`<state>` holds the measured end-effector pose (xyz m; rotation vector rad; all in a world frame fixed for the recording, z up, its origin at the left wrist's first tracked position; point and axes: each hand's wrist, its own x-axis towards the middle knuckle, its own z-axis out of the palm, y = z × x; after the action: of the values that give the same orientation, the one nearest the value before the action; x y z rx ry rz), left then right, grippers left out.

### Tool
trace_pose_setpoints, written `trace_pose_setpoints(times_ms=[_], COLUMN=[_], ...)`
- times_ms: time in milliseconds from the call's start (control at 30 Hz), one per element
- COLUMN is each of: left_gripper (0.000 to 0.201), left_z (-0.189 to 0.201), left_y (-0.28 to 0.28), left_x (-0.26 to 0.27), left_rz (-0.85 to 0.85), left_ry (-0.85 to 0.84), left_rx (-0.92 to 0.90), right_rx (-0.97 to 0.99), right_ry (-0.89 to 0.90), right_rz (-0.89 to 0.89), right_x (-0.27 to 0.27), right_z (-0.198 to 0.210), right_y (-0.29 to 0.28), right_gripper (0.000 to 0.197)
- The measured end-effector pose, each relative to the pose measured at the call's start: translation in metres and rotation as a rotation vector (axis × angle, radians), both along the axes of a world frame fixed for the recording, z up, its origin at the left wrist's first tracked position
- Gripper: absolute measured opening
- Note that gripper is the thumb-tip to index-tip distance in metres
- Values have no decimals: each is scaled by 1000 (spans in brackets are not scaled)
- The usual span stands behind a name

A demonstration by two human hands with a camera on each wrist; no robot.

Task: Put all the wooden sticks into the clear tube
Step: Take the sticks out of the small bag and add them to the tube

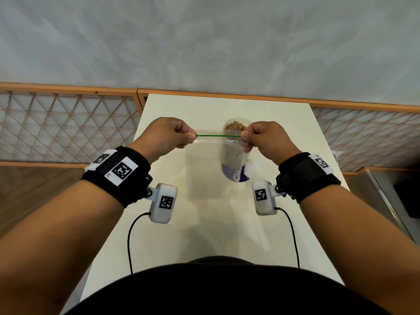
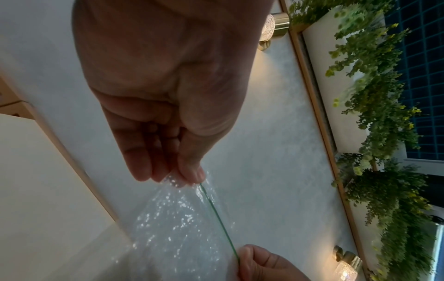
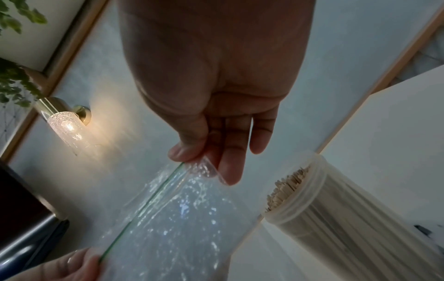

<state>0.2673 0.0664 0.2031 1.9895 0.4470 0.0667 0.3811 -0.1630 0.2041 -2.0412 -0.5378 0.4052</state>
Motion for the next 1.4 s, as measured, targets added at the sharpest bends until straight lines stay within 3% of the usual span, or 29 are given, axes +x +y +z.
trace_pose_setpoints(times_ms=[133, 233, 400, 500, 567, 667, 733, 800, 900, 967, 1100, 1200, 1400], left_gripper=[18, 8, 24, 24, 34, 55, 64, 67, 64, 63, 66, 68, 66], left_z=[-10, -27, -77, -109, -127, -148, -159, -171, -195, -205, -219, -226, -230], left_y=[13, 30, 57, 77, 93, 109, 113, 116, 127, 135, 148, 149, 147], left_x=[-6, -16, -44, -54, -55, -51, -45, -36, -27, -23, -13, -10, -11], left_rz=[54, 133, 54, 125, 210, 263, 128, -64, -270, -322, -288, -270, -249], left_ry=[1, -6, 311, 357, 361, 302, 231, 290, 496, 545, 512, 500, 489], left_rx=[-55, -183, -257, -221, -146, 226, 462, 596, 649, 680, 689, 709, 711], right_rx=[-50, -17, -18, -184, -260, -353, -399, -475, -594, -600, -693, -802, -828], right_ry=[24, 69, 202, 163, 143, 122, 123, 97, -54, -183, -485, -430, -396], right_rz=[-1, -24, -103, -41, -12, 28, 54, 102, 134, 123, 493, 556, 565], right_x=[-4, -10, -2, 10, 19, 29, 35, 40, 45, 38, 3, -4, 3], right_z=[-8, -18, -42, -66, -86, -115, -132, -147, -165, -172, -198, -220, -232], right_y=[22, 53, 109, 144, 165, 196, 216, 232, 251, 251, 248, 243, 244], right_gripper=[27, 25, 27, 18, 13, 25, 30, 30, 33, 47, 73, 78, 78])
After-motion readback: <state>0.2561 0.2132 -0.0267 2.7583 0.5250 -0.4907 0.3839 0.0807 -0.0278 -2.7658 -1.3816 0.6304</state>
